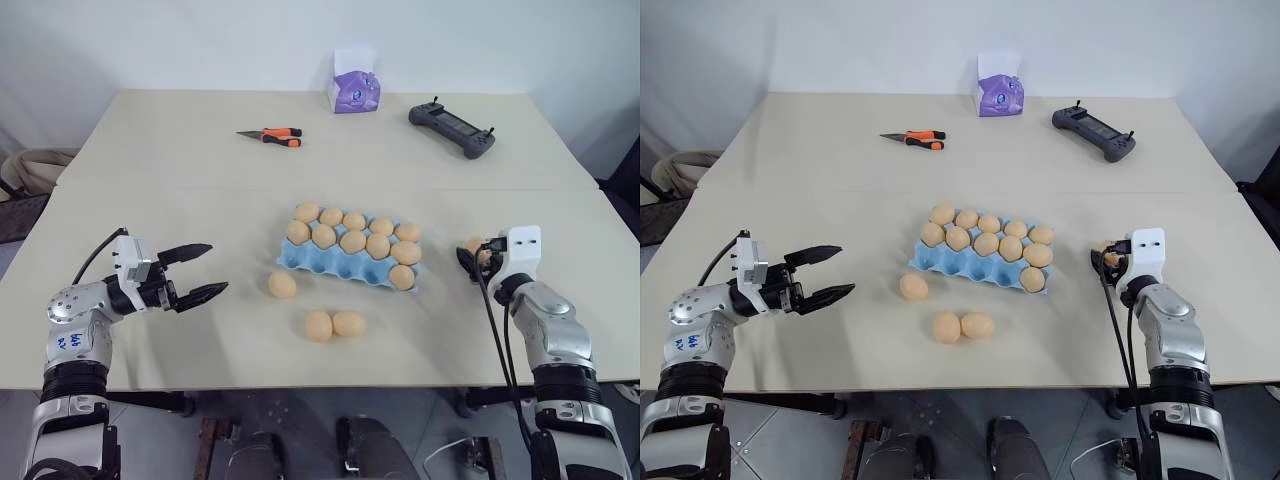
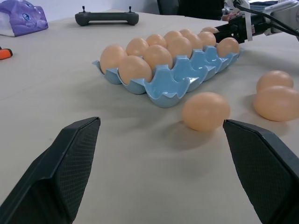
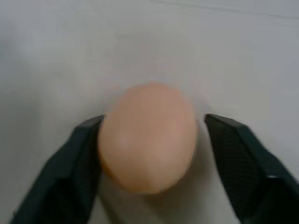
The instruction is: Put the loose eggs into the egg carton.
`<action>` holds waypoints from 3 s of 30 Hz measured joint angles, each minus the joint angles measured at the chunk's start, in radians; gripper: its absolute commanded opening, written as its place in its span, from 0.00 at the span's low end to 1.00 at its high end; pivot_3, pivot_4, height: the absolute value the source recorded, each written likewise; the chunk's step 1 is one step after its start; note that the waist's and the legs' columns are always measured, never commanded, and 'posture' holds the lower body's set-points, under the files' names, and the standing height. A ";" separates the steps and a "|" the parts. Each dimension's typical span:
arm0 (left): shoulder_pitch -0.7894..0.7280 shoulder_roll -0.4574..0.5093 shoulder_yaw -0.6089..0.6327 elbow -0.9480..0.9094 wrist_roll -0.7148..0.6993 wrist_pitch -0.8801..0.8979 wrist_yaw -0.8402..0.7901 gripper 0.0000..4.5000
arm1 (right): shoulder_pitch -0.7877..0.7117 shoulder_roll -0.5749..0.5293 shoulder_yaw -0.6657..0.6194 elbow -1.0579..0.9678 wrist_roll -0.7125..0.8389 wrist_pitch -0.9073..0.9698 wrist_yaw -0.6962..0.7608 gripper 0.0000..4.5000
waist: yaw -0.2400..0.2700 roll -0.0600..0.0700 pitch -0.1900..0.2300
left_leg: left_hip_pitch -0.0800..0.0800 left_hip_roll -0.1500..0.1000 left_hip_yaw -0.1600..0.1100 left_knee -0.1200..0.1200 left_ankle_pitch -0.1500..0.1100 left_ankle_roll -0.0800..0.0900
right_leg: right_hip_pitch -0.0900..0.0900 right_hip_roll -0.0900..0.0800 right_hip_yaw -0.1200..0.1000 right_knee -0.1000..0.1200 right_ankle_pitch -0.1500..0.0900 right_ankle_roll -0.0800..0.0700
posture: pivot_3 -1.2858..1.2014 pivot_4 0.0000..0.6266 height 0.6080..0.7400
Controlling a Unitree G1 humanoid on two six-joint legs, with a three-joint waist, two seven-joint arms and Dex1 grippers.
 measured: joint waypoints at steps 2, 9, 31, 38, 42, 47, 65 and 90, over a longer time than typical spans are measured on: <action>0.000 0.000 0.000 0.000 0.000 0.000 0.001 1.00 | 0.000 0.000 0.000 -0.002 0.000 -0.001 0.004 0.56 | 0.000 0.000 0.000 | 0.000 0.000 0.000 0.000 0.000 0.000 | 0.000 0.000 0.000 0.000 0.000 0.000 | 0.52 0.24 1.00; -0.007 0.000 0.000 0.000 0.000 0.001 0.001 1.00 | 0.028 -0.005 -0.001 -0.175 0.038 0.069 0.038 0.56 | 0.000 0.001 0.000 | -0.001 0.000 0.000 0.000 0.000 0.000 | 0.000 0.000 0.000 0.000 0.000 0.000 | 0.52 0.24 1.00; -0.010 -0.002 -0.001 -0.023 -0.001 0.017 0.019 1.00 | -0.050 -0.038 0.395 -0.734 0.246 0.635 0.176 0.56 | 0.005 0.001 0.001 | -0.016 0.000 -0.001 0.004 0.000 0.000 | -0.014 -0.001 -0.002 0.000 0.000 0.000 | 0.52 0.24 1.00; 0.028 -0.002 0.004 -0.071 -0.004 0.031 0.033 1.00 | -0.051 -0.051 0.408 -0.702 0.206 0.609 0.208 0.56 | 0.002 0.001 0.001 | -0.017 0.000 -0.001 0.004 -0.001 0.001 | -0.015 -0.001 -0.002 0.001 0.000 0.001 | 0.52 0.24 1.00; 0.039 -0.001 0.019 -0.081 -0.013 0.037 0.043 1.00 | -0.057 -0.074 0.389 -0.701 0.198 0.594 0.225 0.56 | 0.003 0.001 0.001 | -0.017 0.000 -0.001 0.004 -0.001 0.001 | -0.015 -0.001 -0.002 0.001 0.000 0.001 | 0.52 0.24 1.00; 0.044 -0.001 0.019 -0.088 -0.020 0.044 0.050 1.00 | -0.059 -0.080 0.386 -0.701 0.198 0.592 0.241 0.56 | 0.003 0.001 0.001 | -0.017 0.000 -0.001 0.004 -0.001 0.001 | -0.015 -0.001 -0.002 0.001 0.000 0.001 | 0.52 0.24 1.00; 0.042 -0.001 0.018 -0.102 -0.020 0.050 0.054 1.00 | -0.047 -0.139 0.325 -0.711 0.194 0.567 0.293 1.00 | 0.005 0.001 0.001 | -0.017 0.000 -0.001 0.005 -0.001 0.001 | -0.015 0.000 -0.002 0.001 0.000 0.001 | 0.52 0.24 1.00; 0.272 -0.037 0.022 -0.412 -0.043 0.100 0.208 1.00 | 0.457 -0.225 -0.023 -0.620 0.320 0.023 0.758 1.00 | 0.011 0.000 0.000 | -0.011 0.000 -0.001 0.004 -0.001 0.002 | -0.009 0.000 0.000 0.002 0.001 0.001 | 0.52 0.24 1.00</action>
